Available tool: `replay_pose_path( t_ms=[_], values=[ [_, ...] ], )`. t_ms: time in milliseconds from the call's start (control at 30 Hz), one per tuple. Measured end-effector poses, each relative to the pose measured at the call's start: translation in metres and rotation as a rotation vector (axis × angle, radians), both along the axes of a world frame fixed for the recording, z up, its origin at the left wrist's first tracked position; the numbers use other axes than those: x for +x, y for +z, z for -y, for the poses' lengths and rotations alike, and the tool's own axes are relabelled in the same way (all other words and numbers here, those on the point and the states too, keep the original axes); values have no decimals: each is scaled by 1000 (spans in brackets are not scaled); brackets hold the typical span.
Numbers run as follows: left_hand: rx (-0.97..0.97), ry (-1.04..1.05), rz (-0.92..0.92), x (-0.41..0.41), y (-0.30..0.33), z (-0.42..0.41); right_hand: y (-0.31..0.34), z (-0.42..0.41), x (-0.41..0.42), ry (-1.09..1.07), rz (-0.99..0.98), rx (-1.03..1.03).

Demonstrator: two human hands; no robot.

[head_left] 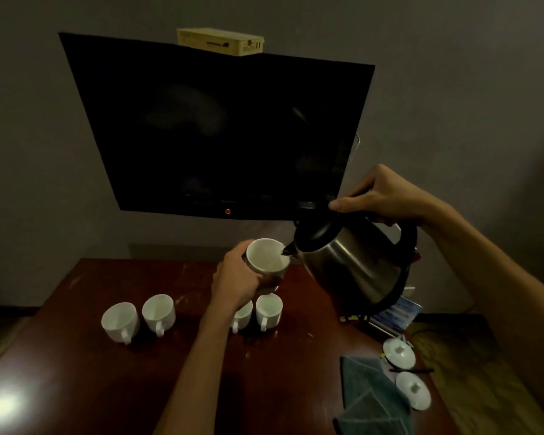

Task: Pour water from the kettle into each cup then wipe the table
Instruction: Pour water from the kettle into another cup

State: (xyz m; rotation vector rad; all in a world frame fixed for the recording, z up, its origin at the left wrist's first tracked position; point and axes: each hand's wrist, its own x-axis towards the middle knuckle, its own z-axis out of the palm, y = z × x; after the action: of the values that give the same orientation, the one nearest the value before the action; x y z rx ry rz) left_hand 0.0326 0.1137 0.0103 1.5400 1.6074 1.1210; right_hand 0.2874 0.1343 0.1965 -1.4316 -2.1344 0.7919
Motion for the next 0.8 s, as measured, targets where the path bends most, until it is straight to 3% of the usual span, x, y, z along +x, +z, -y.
replay_pose_path(
  t_ms=[800],
  values=[
    [-42,-16,33,1,-8,-2,-4,-6,1,-3,20,-39]
  ],
)
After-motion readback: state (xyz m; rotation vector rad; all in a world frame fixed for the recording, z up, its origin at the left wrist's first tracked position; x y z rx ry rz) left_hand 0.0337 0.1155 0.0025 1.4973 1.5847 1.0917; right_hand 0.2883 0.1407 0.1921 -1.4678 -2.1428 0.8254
